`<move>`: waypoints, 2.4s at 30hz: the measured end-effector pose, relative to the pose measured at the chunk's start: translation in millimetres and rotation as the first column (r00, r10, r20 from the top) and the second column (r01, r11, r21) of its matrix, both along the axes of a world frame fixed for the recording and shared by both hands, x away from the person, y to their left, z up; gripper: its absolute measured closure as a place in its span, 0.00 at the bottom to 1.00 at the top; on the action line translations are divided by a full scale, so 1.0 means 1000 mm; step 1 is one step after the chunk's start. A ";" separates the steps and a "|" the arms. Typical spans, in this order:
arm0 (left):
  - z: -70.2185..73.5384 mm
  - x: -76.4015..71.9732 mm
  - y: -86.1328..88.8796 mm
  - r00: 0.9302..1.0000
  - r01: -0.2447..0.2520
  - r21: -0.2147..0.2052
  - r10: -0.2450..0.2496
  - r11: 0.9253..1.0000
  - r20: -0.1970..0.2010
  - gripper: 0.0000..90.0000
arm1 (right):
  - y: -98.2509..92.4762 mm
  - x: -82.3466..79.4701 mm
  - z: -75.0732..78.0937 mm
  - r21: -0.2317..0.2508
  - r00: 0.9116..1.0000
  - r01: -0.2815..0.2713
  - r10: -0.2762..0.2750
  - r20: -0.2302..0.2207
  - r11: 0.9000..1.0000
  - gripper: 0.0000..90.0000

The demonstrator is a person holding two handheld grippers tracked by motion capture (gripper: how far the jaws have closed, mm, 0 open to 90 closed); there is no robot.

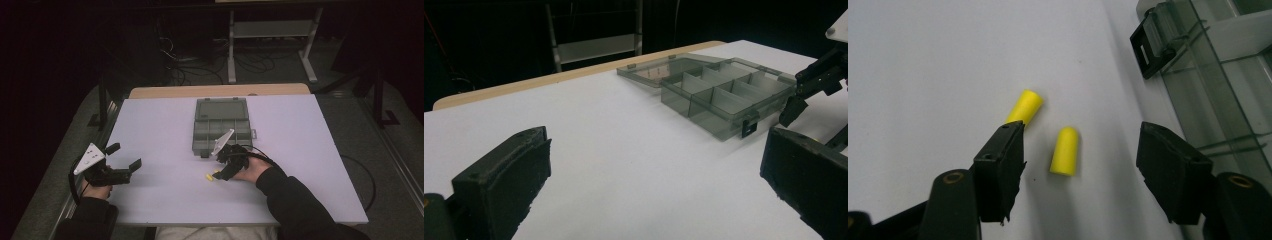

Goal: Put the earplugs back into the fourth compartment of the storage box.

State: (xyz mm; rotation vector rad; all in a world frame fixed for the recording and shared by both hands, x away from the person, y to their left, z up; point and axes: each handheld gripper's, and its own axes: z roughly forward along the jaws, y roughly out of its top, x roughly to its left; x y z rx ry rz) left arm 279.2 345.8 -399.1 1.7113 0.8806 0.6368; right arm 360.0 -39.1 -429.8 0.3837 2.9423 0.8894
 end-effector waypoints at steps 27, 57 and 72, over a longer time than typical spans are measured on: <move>0.000 0.000 0.000 1.000 0.004 -0.002 -0.004 1.000 0.000 0.00 | 0.003 -0.002 0.003 -0.023 1.000 -0.028 0.028 0.001 0.999 0.88; 0.000 0.000 -0.001 1.000 0.016 0.004 -0.016 1.000 -0.007 0.00 | -0.003 -0.001 0.047 0.054 0.999 -0.025 0.023 0.043 0.998 0.88; -0.001 0.000 -0.001 1.000 0.018 0.005 -0.018 1.000 -0.009 0.00 | -0.023 0.021 0.074 0.071 0.996 0.029 -0.035 0.085 0.997 0.88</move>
